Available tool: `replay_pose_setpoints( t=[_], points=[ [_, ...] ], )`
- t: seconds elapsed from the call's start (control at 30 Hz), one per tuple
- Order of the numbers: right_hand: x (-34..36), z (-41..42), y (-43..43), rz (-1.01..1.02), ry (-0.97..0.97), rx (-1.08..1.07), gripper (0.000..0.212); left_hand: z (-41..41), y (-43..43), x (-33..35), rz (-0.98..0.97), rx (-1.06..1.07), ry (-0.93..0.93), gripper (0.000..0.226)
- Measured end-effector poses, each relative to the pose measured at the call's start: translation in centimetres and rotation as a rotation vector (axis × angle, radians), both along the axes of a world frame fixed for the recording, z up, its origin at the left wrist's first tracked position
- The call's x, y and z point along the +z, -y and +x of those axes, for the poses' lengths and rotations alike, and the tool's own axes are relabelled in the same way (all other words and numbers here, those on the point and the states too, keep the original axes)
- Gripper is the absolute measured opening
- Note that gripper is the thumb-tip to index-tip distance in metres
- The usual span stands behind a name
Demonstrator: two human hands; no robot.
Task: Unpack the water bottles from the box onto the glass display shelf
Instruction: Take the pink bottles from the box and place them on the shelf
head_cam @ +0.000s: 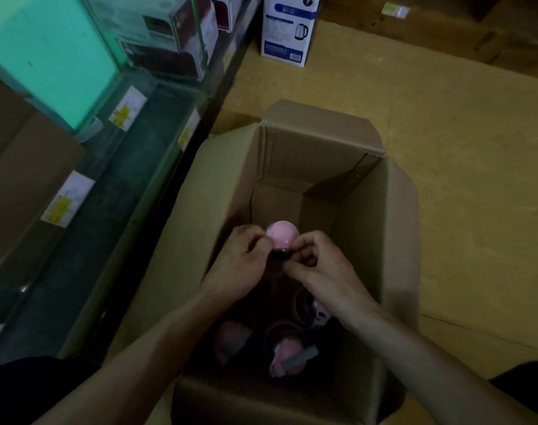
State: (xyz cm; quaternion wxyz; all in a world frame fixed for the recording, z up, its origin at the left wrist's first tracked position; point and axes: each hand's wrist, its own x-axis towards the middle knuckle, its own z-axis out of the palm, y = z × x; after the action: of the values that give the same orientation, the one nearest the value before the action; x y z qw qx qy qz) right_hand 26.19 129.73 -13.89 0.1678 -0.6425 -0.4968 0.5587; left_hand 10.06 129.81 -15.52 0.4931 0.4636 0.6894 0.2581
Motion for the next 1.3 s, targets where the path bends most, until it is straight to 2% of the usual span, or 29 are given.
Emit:
replay_pose_setpoints(
  t=[0.07, 0.13, 0.2, 0.23, 0.3, 0.4, 0.5, 0.53, 0.57, 0.73, 0.87, 1.1, 1.3],
  points=[
    [-0.1, 0.3, -0.4, 0.025, 0.042, -0.01, 0.041, 0.0, 0.0, 0.3, 0.007, 0.069, 0.101, 0.025],
    [-0.3, 0.6, -0.8, 0.041, 0.14, 0.034, 0.064, -0.2, -0.3, 0.9, -0.002, 0.139, 0.222, 0.028],
    [-0.5, 0.9, -1.1, 0.036, 0.227, 0.096, 0.087, -0.3, -0.5, 1.2, 0.007, 0.17, 0.3, 0.026],
    [-0.5, 1.0, -1.3, 0.034, 0.247, 0.133, 0.089, -0.3, -0.7, 1.4, 0.012, 0.179, 0.321, 0.022],
    [-0.4, 1.1, -1.3, 0.018, 0.211, 0.208, 0.084, -0.5, -1.1, 1.7, 0.019, 0.211, 0.352, 0.018],
    [0.4, 1.3, -0.7, -0.023, -0.011, 0.205, 0.063, -0.8, -1.3, 2.0, 0.027, 0.227, 0.393, 0.021],
    [0.9, 1.3, -0.1, -0.045, -0.159, 0.147, 0.062, -1.1, -1.2, 2.3, 0.036, 0.205, 0.414, 0.061],
    [1.2, 1.2, -0.1, -0.052, -0.211, 0.123, 0.062, -1.2, -1.1, 2.4, 0.043, 0.21, 0.416, 0.068],
    [1.4, 1.1, 0.0, -0.065, -0.264, 0.098, 0.061, -1.3, -1.1, 2.5, 0.065, 0.21, 0.41, 0.065],
    [2.2, 0.7, 0.6, -0.135, -0.443, 0.019, 0.054, -1.5, -1.0, 2.5, 0.275, 0.171, 0.263, 0.02],
    [2.5, 0.7, 0.9, -0.174, -0.529, -0.012, 0.053, -0.9, -0.2, 3.7, 0.318, 0.106, 0.229, 0.027],
    [2.2, 1.6, 0.9, -0.187, -0.543, -0.023, 0.054, -0.3, 1.3, 4.5, 0.097, 0.038, 0.416, 0.038],
    [2.0, 1.8, 0.7, -0.22, -0.551, -0.034, 0.054, 0.0, 1.0, 4.3, -0.025, 0.095, 0.542, 0.037]
  ],
)
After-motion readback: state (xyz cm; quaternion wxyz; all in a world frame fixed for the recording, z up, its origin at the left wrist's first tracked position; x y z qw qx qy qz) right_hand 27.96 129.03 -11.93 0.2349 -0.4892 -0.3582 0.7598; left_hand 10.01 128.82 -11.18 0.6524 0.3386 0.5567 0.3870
